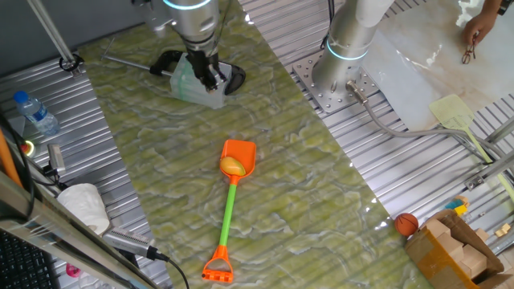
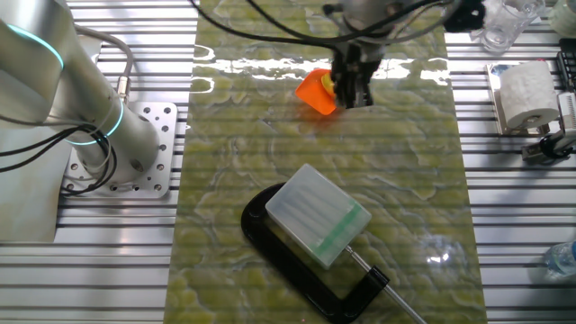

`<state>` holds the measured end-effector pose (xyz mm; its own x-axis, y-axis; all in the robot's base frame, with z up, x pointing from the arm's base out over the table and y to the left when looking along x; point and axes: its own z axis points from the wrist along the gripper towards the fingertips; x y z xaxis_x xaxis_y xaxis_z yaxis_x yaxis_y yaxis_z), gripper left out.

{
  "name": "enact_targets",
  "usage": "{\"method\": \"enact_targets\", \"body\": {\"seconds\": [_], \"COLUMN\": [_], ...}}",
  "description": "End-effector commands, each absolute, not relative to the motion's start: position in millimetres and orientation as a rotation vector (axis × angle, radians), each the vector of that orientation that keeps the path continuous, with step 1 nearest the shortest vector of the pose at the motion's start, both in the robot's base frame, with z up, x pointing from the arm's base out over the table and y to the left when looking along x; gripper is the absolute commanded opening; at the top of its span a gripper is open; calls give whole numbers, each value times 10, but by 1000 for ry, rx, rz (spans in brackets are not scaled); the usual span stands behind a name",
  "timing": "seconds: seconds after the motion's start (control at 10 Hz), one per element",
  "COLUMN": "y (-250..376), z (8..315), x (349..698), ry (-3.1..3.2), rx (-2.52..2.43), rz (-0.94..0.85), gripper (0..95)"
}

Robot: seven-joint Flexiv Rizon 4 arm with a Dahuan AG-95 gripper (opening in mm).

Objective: Use a shovel to scoop up an object

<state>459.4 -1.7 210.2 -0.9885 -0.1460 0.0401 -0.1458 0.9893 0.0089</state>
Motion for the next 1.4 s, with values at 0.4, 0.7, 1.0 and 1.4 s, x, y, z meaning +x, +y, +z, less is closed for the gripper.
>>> {"method": "enact_targets", "body": {"seconds": [0.4,0.7,1.0,1.4], "y": [-11,-19,-21,-25], "z": [2148,2156,2150,2145], "x": [4617,4607,4608,4599], "ry": [-3132,-3150,-3144,-3140], "rx": [38,-31,-37,-32], "rz": [-73,-65,-33,-40], "gripper": [0,0,0,0]}}
